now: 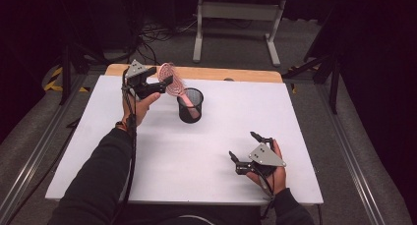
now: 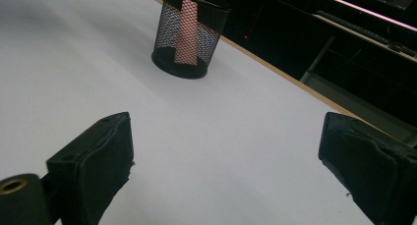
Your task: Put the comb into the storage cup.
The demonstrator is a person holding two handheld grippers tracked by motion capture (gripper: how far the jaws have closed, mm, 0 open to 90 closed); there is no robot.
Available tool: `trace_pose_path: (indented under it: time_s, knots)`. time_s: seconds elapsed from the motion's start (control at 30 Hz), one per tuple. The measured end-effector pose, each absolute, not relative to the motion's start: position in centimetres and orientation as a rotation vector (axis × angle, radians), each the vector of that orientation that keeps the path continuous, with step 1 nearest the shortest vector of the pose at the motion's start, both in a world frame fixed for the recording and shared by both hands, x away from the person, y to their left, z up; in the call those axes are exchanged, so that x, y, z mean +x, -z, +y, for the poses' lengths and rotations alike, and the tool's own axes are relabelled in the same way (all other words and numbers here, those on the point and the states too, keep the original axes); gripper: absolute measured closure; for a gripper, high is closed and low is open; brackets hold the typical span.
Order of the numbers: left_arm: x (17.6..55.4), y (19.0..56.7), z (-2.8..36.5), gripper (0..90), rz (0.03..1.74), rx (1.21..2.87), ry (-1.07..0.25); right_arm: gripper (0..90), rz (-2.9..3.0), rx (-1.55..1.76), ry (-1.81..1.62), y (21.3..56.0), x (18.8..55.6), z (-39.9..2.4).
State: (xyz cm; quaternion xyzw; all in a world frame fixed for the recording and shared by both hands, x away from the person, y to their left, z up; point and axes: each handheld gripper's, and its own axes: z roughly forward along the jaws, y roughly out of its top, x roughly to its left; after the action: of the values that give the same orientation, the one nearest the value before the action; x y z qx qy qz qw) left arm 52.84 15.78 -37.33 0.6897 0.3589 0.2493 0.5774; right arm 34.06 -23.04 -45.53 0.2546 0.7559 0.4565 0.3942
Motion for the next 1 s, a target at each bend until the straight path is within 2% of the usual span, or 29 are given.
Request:
trace_pose_path:
  time_s: [0.6, 1.0]
  knots:
    - [52.44, 36.92, 16.1, 7.2, 0.783, 1.64, -0.569, 6.6, 1.908, 0.645, -1.156, 45.49, 33.99, -22.99]
    - [51.82, 36.5, 16.09, 5.8, 0.751, 1.673, -0.586, 6.6, 1.902, 0.642, -1.148, 45.46, 33.95, -22.97]
